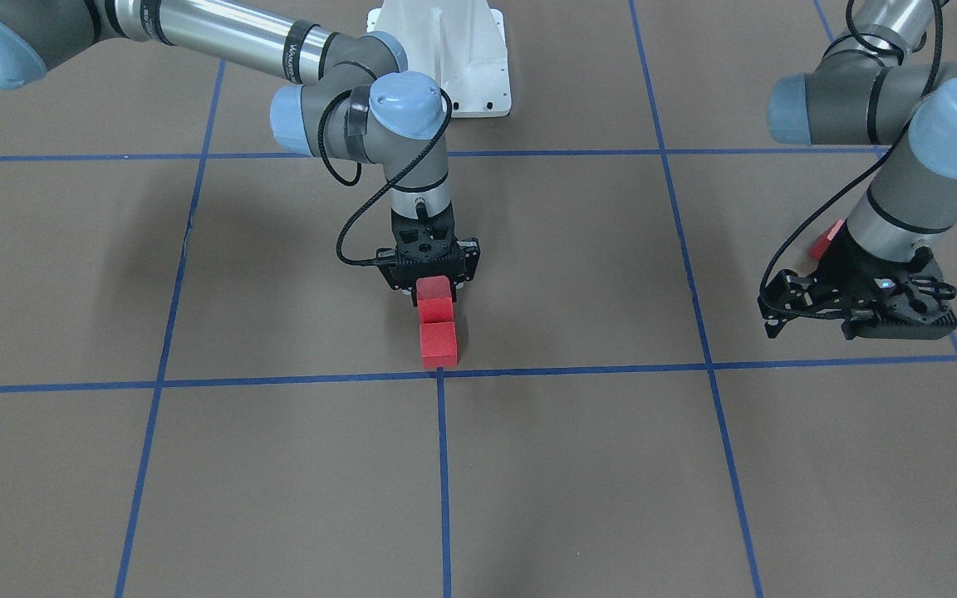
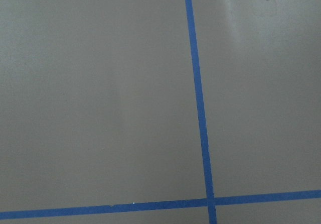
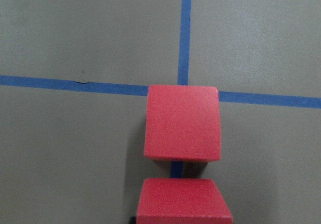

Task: Form red blocks into L shape at center
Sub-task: 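Lower the red cube beside the center cube, nearer the robot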

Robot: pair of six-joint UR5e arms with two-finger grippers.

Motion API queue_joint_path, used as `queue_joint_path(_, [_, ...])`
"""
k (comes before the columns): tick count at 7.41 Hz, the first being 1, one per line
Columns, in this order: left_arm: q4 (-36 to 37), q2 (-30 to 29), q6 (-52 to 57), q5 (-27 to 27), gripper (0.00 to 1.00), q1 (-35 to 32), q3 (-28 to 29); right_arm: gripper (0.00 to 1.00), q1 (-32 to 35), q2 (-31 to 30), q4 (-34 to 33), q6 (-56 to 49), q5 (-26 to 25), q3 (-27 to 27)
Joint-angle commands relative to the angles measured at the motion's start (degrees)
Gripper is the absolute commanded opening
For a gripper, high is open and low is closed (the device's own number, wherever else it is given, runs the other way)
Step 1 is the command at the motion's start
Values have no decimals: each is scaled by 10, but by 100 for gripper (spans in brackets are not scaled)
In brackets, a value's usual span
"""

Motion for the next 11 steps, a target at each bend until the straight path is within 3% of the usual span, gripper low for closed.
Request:
queue_joint_path(1, [-1, -2, 0, 0, 99, 0, 1, 0, 3, 0, 3, 0, 0, -4])
queue_joint_path(11, [-2, -1, -2, 0, 99, -1, 2, 0, 13, 18, 4, 1, -1, -25])
